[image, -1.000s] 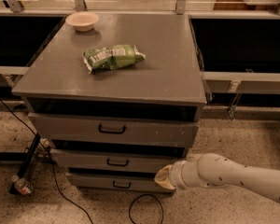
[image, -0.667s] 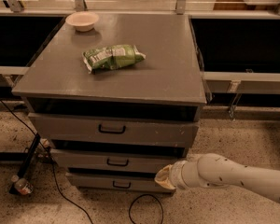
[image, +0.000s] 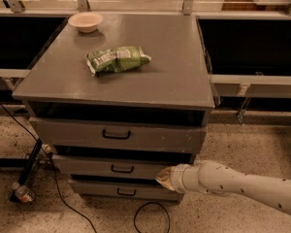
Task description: Open middle drawer
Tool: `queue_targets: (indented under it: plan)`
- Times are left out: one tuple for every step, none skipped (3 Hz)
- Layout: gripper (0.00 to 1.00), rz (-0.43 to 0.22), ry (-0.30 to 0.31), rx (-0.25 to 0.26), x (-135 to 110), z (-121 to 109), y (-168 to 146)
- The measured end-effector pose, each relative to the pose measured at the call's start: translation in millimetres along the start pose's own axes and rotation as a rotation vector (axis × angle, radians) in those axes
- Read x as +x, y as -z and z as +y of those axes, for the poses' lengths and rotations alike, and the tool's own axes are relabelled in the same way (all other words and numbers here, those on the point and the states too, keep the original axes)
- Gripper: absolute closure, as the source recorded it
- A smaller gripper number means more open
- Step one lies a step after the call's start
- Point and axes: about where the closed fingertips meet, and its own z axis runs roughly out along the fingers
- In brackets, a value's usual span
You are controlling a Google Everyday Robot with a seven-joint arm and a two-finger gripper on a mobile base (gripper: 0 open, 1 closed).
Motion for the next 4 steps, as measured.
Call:
queue_targets:
  plan:
    - [1.0,0.0,0.0,0.0,0.0,0.0,0.0]
    - [0.81,0.0,0.0,0.0,0.0,0.0,0.0]
    - [0.57,0.0,0.0,0.0,0.0,0.1,-0.1]
    - [0.28,0.0,0.0,0.0,0.0,0.1,-0.1]
